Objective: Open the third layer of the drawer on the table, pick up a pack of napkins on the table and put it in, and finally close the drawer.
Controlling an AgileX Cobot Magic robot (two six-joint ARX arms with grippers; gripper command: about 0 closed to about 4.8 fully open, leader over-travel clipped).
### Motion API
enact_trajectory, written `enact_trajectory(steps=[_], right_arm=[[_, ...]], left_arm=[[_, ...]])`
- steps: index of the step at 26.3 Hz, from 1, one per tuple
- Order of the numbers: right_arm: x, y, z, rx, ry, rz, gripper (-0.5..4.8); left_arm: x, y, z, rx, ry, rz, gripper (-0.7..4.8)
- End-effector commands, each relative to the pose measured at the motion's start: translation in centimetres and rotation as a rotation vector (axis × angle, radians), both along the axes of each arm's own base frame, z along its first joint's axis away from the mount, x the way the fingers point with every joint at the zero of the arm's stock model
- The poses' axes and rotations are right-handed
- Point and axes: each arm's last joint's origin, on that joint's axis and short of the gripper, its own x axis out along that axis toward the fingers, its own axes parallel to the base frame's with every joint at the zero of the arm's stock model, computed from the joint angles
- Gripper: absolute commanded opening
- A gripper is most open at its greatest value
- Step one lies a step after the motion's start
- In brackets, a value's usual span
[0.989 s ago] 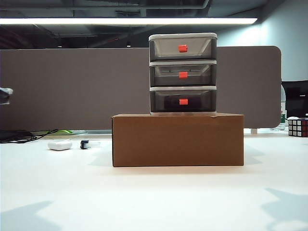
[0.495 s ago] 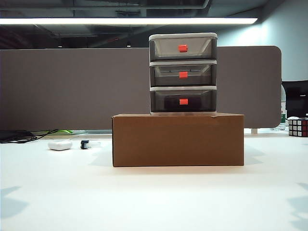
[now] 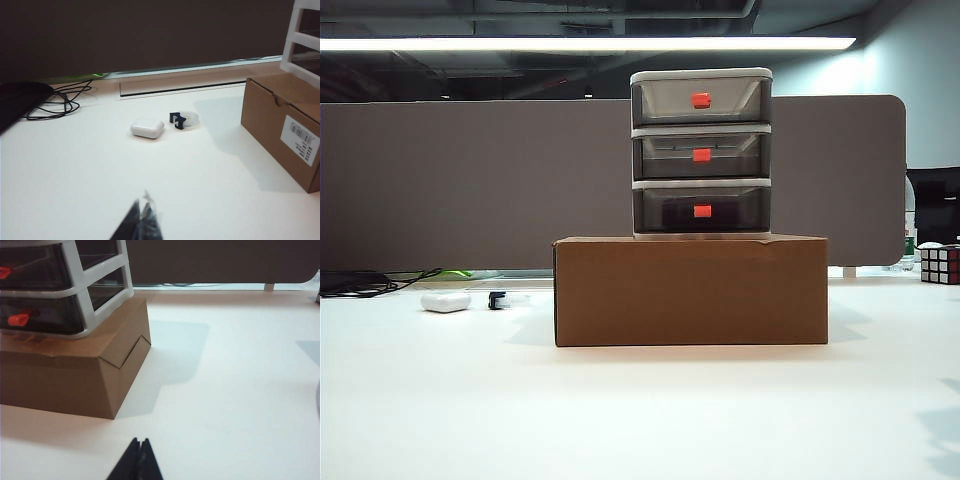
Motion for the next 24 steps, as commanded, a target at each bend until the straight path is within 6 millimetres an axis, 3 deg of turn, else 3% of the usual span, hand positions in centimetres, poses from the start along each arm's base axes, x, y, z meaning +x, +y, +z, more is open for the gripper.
enact_trajectory(steps=[1, 6, 24], right_arm=[[0.09, -0.14, 0.18, -0.008, -0.038, -0.05, -0.04], [0.12, -0.23, 0.64, -0.007, -0.085, -0.086, -0.04], [0.13, -0.3, 0.76, -0.007, -0.097, -0.109, -0.04]], left_arm=[[-0.01, -0.02, -0.12, -0.005, 0.014, -0.008, -0.04], [-0.03, -0.03, -0.39, -0.14, 0.066, -0.003, -0.04], [-0.03, -0.03, -0.4, -0.137, 0.066, -0.002, -0.04]])
